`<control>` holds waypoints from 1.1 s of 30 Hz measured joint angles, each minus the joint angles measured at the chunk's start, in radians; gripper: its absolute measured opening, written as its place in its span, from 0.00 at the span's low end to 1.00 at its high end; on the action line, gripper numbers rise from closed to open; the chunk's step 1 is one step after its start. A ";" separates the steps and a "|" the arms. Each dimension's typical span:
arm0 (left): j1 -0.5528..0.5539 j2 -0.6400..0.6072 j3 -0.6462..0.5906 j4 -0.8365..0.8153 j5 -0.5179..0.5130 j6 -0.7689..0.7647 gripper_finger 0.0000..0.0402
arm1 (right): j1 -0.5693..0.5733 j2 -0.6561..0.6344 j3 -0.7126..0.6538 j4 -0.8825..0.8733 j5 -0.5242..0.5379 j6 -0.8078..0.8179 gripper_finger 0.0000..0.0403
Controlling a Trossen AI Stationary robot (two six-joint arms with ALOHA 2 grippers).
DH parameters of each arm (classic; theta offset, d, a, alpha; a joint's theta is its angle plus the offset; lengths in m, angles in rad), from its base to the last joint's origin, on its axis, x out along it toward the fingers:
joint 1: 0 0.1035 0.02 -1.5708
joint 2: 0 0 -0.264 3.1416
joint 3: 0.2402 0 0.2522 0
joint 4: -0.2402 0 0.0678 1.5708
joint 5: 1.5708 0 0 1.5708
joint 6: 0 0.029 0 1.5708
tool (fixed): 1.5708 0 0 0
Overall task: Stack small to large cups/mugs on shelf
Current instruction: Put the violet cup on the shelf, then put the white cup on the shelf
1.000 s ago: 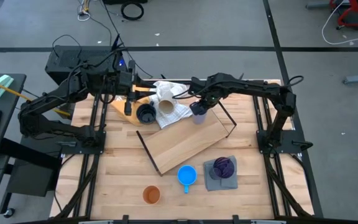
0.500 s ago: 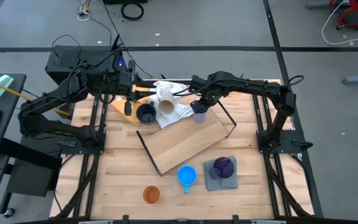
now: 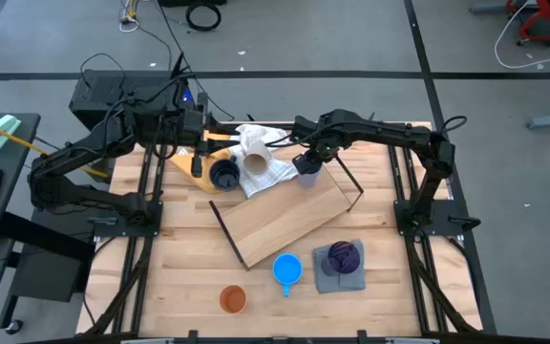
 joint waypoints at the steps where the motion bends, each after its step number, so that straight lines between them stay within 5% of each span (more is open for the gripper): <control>1: 0.000 0.000 0.000 0.000 0.000 0.000 0.25 | 0.000 0.000 0.000 0.000 0.000 0.001 0.27; 22: 0.000 0.000 0.000 0.000 -0.017 0.002 0.26 | -0.001 -0.002 0.081 -0.076 -0.019 -0.025 0.28; 33: 0.000 0.000 0.000 0.003 -0.017 0.002 0.26 | 0.000 -0.001 0.260 -0.156 -0.016 -0.057 0.28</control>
